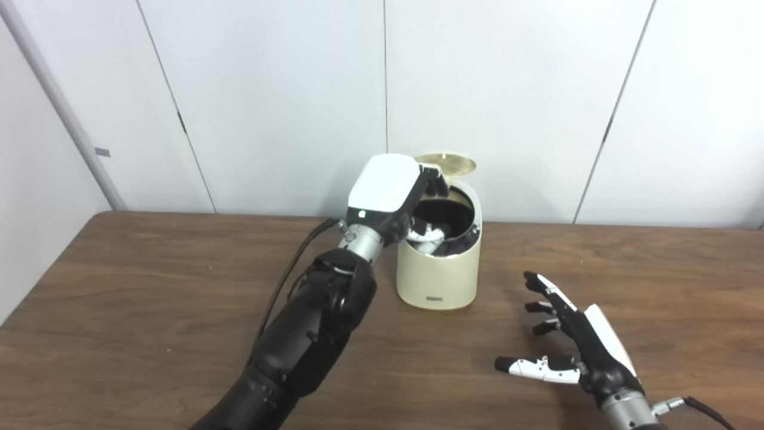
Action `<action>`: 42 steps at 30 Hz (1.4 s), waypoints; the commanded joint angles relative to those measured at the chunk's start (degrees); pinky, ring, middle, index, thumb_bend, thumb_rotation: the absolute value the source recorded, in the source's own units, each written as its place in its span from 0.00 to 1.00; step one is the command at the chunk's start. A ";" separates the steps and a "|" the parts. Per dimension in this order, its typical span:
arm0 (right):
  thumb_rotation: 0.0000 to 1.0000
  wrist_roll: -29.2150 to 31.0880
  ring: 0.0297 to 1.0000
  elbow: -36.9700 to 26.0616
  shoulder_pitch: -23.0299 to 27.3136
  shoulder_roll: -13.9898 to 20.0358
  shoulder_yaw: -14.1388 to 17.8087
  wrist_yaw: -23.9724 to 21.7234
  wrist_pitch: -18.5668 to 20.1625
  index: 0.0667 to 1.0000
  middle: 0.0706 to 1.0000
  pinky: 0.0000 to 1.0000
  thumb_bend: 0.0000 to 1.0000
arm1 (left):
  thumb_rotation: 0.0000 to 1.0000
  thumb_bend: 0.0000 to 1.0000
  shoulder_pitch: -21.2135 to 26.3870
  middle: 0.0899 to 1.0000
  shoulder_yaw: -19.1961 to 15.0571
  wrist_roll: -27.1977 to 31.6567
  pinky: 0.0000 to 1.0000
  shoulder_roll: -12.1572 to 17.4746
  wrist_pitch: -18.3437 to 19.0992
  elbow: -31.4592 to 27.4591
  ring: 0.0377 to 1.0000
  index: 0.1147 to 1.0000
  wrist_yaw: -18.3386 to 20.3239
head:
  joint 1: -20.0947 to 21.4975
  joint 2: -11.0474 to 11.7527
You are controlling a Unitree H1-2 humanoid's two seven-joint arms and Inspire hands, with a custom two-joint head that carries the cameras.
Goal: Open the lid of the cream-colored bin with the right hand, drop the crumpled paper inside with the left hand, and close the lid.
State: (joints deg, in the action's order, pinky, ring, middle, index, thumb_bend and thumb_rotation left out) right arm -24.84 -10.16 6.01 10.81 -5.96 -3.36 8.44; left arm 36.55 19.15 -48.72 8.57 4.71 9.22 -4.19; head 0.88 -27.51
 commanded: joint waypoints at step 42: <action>0.38 -9.50 0.83 3.21 32.77 12.02 -4.30 -12.71 6.14 0.89 0.90 0.66 0.80 | 0.00 0.77 -27.98 0.73 -14.07 26.20 0.55 -5.01 -11.21 -11.08 0.66 0.83 -5.28 | 2.84 3.88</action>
State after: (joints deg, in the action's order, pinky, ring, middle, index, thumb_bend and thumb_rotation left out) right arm -33.17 -5.63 35.31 21.49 -10.56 -16.22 14.45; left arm 7.84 5.23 -22.52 3.53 -4.65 -1.32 -8.72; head 3.69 -23.55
